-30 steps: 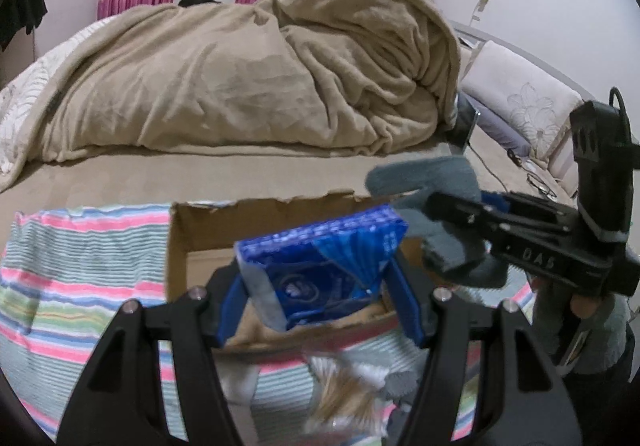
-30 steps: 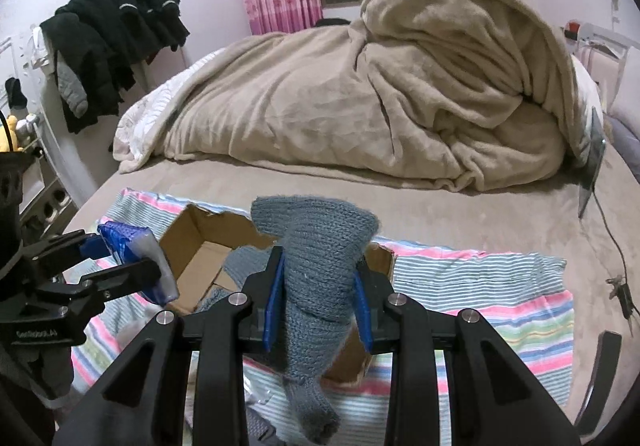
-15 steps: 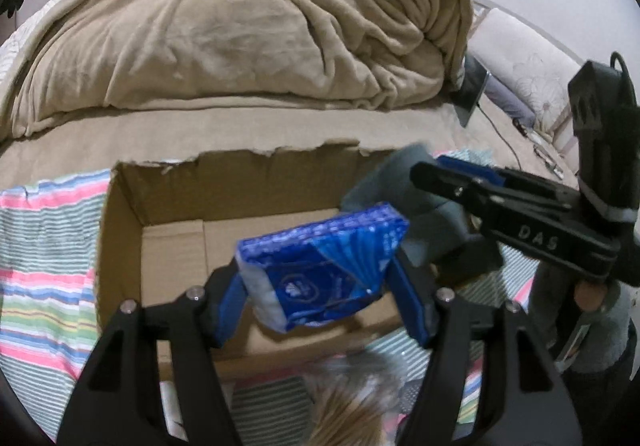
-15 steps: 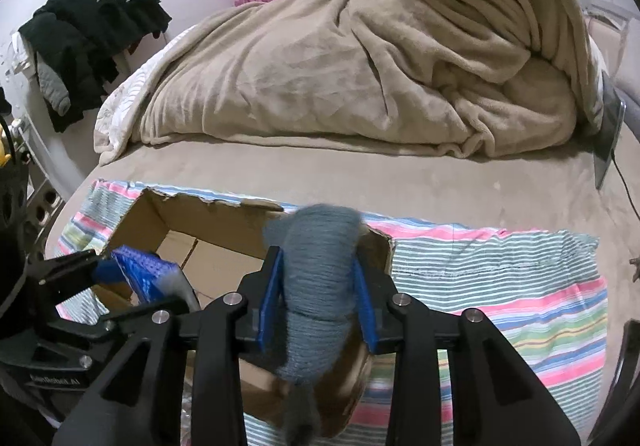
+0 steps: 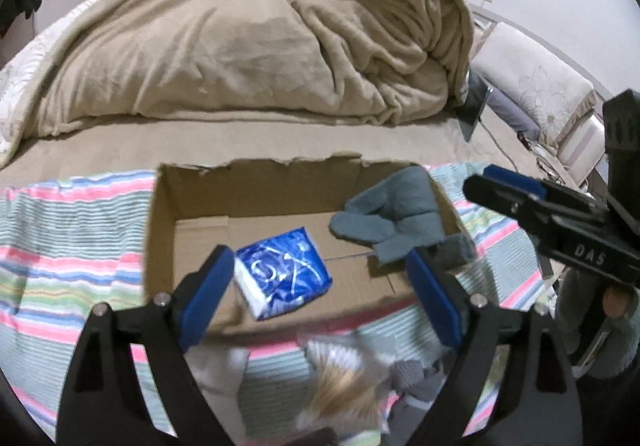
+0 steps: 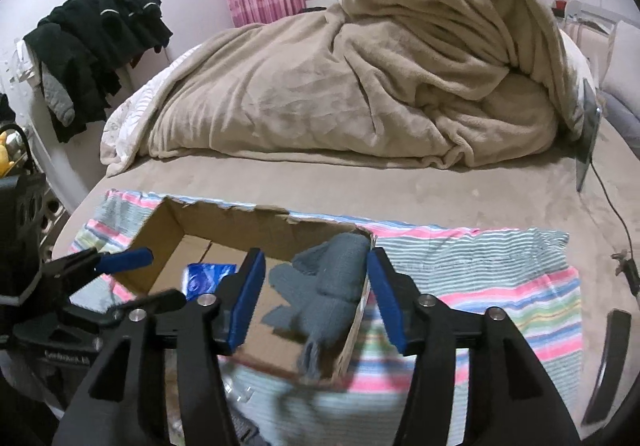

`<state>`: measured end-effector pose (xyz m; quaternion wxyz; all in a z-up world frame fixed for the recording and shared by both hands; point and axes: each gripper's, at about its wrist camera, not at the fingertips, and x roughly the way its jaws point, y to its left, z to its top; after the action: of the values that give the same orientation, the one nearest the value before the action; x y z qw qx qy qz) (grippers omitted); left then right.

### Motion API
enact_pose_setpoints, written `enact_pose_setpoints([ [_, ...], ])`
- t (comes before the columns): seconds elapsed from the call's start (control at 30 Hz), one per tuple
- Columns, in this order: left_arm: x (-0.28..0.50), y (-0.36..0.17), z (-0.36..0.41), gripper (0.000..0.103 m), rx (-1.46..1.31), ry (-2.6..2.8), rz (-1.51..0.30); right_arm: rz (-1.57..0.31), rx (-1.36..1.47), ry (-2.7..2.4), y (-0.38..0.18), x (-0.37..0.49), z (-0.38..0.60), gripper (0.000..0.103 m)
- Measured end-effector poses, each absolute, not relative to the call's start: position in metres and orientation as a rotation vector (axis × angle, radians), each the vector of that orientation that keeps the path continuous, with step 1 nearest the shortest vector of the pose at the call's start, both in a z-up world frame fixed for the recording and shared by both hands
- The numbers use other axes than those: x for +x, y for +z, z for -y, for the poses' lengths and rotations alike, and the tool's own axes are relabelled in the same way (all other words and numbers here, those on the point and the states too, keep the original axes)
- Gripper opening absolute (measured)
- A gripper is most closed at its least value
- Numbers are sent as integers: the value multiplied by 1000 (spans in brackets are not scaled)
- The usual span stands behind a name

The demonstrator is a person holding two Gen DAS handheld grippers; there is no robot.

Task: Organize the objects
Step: 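Carry the blue pack and grey socks into the box and open both tools, then grasp the white rolled sock with the left tool while the right tool grasps the grey sock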

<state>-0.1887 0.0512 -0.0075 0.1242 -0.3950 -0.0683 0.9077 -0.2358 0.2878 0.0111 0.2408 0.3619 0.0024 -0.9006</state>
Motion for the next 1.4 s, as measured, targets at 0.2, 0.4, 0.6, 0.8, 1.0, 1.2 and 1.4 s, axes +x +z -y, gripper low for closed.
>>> enact_pose_setpoints([
  [0.2, -144, 19, -33, 89, -1068, 2704, 197, -58, 948, -2451, 30, -202, -285, 59],
  [0.4, -100, 33, -12, 91, -1024, 2748, 204, -66, 928, -2437, 37, -171, -283, 59],
  [0.6, -74, 17, 2, 92, -1061, 2775, 214, -67, 947, -2423, 28, -143, -286, 59],
  [0.8, -69, -15, 1, 92, -1157, 2769, 195, -52, 989, -2409, 10, -129, -288, 59],
  [1.0, -67, -40, -1, 92, -1233, 2757, 168, -37, 1059, -2388, -14, -124, -289, 59],
  [1.2, -73, -55, 3, 92, -1281, 2748, 164, -3, 1133, -2352, -38, -123, -289, 59],
  [1.4, -81, -69, 7, 92, -1331, 2734, 144, -31, 1183, -2314, -56, -122, -280, 59],
])
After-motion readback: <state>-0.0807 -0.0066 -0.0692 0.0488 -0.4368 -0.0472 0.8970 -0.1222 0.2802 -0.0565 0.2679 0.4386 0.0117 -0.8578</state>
